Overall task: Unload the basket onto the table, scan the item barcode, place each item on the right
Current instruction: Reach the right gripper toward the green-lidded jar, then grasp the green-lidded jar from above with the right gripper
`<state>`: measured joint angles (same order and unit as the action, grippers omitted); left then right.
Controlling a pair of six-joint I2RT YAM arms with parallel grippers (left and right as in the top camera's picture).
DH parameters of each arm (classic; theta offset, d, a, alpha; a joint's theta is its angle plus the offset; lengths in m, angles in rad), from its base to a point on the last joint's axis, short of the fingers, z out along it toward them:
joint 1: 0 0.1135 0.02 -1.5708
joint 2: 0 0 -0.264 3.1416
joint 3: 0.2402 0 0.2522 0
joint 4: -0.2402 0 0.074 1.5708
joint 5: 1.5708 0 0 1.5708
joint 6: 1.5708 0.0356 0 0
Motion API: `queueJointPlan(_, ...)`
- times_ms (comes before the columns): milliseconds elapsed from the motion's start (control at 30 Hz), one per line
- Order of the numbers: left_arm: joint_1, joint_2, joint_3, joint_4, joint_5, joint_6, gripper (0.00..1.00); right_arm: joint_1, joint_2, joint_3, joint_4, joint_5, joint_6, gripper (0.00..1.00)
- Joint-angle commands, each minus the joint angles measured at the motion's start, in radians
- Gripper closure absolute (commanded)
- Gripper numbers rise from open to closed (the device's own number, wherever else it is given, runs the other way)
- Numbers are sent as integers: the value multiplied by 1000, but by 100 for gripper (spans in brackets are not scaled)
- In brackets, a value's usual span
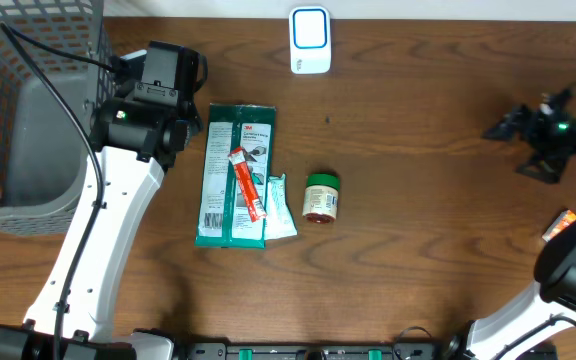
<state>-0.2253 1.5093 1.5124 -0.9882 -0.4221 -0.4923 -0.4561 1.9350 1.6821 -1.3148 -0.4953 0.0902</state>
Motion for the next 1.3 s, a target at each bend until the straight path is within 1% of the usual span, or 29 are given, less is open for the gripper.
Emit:
queueJointPlan(0, 2, 5, -5, -3, -16, 13, 18, 91, -5, -37, 6, -30, -21, 1)
queueJointPlan(333, 2, 5, -5, -3, -16, 13, 18, 314, -5, -200, 104, -26, -9, 1)
queueJointPlan(467, 2, 5, -5, -3, -16, 13, 18, 400, -5, -245, 111, 27, -9, 1)
queueJointPlan(500, 2, 5, -5, -3, -16, 13, 18, 442, -5, -253, 112, 40, -8, 1)
queueJointPlan(667, 2, 5, -5, -3, -16, 13, 18, 560, -5, -254, 126, 42, 37, 1)
queueJointPlan(867, 2, 5, -5, -3, -16, 13, 18, 682, -5, -254, 188, 42, 121, 1)
queueJointPlan(1000, 2, 5, -5, -3, -16, 13, 18, 747, -5, -254, 250, 42, 185, 1)
queueJointPlan(1100, 2, 5, -5, -3, -16, 13, 18, 789, -5, -254, 277, 42, 187, 1)
queueJointPlan(1200, 2, 5, -5, -3, -16, 13, 18, 827, -5, -254, 307, 48, 188, 4)
queueJointPlan(1267, 2, 5, -5, -3, -16, 13, 18, 855, -5, -254, 332, 107, 231, 3)
